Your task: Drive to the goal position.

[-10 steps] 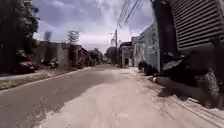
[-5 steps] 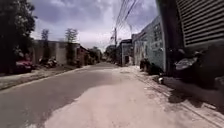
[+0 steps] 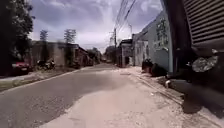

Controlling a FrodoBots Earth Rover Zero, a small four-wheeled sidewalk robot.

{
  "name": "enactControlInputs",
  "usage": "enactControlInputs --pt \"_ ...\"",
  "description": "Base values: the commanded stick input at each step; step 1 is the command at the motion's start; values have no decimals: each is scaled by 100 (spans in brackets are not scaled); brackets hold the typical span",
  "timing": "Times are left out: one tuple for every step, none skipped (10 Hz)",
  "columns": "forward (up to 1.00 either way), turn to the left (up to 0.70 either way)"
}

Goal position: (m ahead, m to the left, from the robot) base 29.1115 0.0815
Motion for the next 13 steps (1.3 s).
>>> enactControlInputs --pt "70 0" --pt "70 0" --pt "70 0" --pt "70 0" --pt "70 0" --pt "70 0" --pt "70 0" --pt "70 0" --pt "70 0" --pt "70 0" --pt "70 0" --pt "70 0" --pt "70 0"
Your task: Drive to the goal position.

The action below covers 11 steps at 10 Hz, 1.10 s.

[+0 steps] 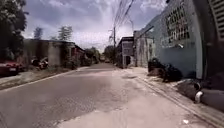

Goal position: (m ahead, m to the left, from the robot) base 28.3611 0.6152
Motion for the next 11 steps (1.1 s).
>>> enactControlInputs --pt "70 0" --pt "70 0" --pt "70 0" --pt "70 0" --pt "70 0" --pt "70 0" --pt "70 0" --pt "70 0" --pt "70 0" --pt "70 0" --pt "70 0"
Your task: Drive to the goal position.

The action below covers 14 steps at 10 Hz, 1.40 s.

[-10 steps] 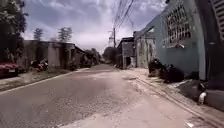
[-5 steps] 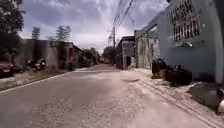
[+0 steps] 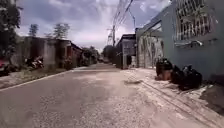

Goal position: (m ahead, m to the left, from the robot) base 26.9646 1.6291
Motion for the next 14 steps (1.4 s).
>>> enactControlInputs --pt "70 0" --pt "70 0" --pt "70 0" --pt "70 0" --pt "70 0" --pt "70 0" --pt "70 0" --pt "70 0" --pt "70 0" --pt "70 0" --pt "70 0" --pt "70 0" --pt "70 0" --pt "70 0"
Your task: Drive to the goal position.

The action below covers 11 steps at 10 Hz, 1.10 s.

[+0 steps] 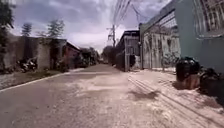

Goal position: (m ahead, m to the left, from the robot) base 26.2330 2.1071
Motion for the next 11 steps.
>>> enactControlInputs --pt "70 0" --pt "70 0" --pt "70 1" --pt "70 16" --pt "70 28" --pt "70 35" --pt "70 35" --pt "70 35" --pt "70 33" --pt "70 16" --pt "70 0"
